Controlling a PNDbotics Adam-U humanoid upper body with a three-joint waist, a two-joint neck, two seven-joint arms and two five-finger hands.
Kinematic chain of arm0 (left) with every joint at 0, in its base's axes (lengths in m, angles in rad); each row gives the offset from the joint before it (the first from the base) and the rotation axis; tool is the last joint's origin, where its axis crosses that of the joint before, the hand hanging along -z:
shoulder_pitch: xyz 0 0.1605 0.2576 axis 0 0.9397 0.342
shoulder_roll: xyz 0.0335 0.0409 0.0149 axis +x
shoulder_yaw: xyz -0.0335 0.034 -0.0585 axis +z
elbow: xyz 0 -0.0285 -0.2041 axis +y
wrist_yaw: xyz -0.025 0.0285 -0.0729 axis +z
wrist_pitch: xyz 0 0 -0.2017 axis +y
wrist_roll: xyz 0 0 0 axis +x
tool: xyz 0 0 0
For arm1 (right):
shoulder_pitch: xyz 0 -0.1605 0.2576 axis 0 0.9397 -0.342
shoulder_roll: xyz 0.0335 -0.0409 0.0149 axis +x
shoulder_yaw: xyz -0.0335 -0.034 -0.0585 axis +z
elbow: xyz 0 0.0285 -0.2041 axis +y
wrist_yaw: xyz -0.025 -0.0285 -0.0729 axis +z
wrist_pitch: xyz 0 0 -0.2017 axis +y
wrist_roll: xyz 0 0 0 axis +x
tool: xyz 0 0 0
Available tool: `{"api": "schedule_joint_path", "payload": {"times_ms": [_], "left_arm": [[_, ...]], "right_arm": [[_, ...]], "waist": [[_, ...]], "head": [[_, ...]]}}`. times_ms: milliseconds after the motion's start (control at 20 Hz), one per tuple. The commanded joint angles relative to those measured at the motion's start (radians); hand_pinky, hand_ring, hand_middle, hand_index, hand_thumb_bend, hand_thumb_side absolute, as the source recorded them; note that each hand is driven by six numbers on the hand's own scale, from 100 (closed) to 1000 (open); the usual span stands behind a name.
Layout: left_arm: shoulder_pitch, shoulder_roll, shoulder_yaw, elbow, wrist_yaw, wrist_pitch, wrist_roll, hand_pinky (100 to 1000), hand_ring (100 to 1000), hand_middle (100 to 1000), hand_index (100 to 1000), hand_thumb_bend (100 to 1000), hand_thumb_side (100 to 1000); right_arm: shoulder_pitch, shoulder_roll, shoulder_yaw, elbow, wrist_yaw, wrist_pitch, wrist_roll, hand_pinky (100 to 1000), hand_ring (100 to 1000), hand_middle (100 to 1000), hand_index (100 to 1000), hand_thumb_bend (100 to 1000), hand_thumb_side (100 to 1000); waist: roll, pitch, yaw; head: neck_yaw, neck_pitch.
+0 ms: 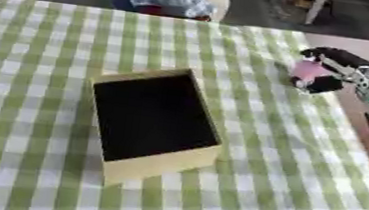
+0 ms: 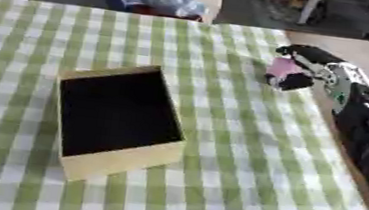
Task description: Pick up objects on the table and place them in the box.
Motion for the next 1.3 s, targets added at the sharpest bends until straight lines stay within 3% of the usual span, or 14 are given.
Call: {"api": "schedule_joint_path", "payload": {"times_ms": [50,750,1000,1300], "left_arm": [[-0.013,0.012,0.006,-0.015,0.001,-0.001,-0.003,786,527,516,720,100,882],[-0.012,0.011,0.008,-0.014,0.0,0.0,-0.004,787,526,516,719,100,883],[-0.011,0.011,0.009,-0.014,0.0,0.0,-0.003,787,525,515,719,100,884],[-0.011,0.011,0.01,-0.014,0.0,0.001,-0.002,787,525,516,718,100,884]], "right_arm": [[-0.016,-0.03,-0.008,-0.001,0.005,0.005,0.001,813,863,890,984,257,598],[-0.012,-0.032,-0.01,0.012,0.01,0.017,0.013,776,827,860,958,188,532],[-0.011,-0.031,-0.009,0.01,0.008,0.014,0.015,695,694,762,882,162,477],[-0.008,-0.031,-0.009,-0.017,-0.004,0.004,-0.028,557,471,560,693,116,265]], "waist": [[0.002,-0.014,-0.002],[-0.001,-0.015,-0.006],[-0.003,-0.016,-0.006],[-0.004,-0.017,-0.008]], "head": [[-0.001,-0.007],[-0.003,-0.002],[-0.002,0.001],[-0.001,0.004]]}}
